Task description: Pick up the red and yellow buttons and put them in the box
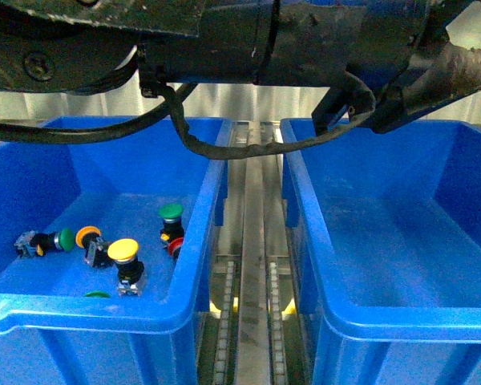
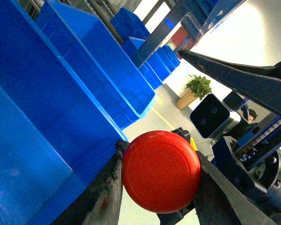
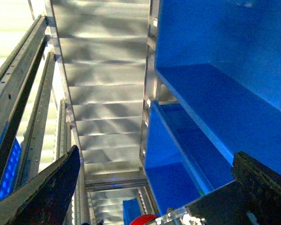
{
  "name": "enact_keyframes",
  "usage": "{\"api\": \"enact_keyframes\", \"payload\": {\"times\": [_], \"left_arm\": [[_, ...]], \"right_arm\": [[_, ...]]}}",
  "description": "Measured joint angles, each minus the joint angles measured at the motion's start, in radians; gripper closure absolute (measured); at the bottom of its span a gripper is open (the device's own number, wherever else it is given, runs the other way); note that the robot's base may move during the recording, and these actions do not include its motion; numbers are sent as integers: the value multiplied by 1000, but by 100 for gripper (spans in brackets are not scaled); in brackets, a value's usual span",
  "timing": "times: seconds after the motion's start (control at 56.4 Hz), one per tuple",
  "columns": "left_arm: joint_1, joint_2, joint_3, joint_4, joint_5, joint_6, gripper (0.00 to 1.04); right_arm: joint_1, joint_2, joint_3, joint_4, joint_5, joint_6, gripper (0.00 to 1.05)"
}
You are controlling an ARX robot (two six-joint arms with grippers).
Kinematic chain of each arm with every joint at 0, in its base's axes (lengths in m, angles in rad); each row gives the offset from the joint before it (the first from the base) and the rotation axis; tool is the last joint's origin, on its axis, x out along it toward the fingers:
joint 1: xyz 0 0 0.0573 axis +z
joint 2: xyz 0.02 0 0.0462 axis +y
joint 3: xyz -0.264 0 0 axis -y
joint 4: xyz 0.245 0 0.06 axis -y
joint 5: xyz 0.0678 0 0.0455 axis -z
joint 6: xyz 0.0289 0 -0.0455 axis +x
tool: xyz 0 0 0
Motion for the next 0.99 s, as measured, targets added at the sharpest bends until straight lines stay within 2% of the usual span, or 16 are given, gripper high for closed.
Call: {"api": "enact_keyframes", "payload": {"times": [0.195, 0.284, 0.497, 0.568, 0.727, 0.905, 0.993], "left_arm": [[-9, 17, 8, 6, -7, -3, 71], [-10, 18, 11, 9, -8, -9, 71], [-13, 18, 16, 14, -10, -14, 71], [-13, 18, 17, 14, -8, -22, 72], [-14, 18, 17, 15, -25, -26, 72], [-14, 18, 17, 18, -75, -16, 46], [-1, 14, 17, 13, -120, -10, 26]], "right_arm": [[10, -15, 2, -24, 10, 5, 7], [17, -19, 2, -33, 22, -1, 27], [17, -20, 4, -58, 50, -8, 59], [17, -21, 4, -55, 50, -10, 64], [11, -22, 4, -48, 55, -21, 64], [-17, -7, -10, -7, 56, -58, 64], [-59, 19, -58, 70, 66, -106, 64]]}}
